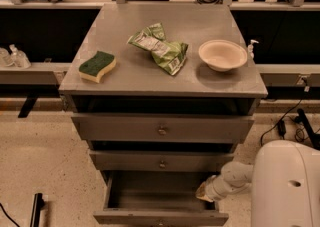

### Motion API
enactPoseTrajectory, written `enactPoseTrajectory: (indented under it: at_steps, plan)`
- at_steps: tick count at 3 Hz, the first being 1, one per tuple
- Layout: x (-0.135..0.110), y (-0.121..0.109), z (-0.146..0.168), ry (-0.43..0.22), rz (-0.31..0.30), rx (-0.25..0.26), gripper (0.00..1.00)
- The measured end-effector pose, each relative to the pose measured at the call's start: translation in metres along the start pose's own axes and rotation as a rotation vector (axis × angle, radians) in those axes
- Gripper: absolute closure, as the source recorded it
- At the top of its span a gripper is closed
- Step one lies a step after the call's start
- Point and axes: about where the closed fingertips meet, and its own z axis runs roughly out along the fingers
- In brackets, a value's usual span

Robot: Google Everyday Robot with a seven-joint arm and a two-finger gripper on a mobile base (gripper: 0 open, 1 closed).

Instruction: Open bottom drawer

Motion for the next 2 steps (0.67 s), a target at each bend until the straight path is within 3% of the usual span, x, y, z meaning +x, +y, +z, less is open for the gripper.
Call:
enactPoseTrajectory:
  at_steps: [1,2]
  plan:
    - [0.000,-0.004,0.001,-0.001,0.000,0.006,1.00]
    - [-0.007,0.000,0.014,-0.001,-0.009,-0.021,1.00]
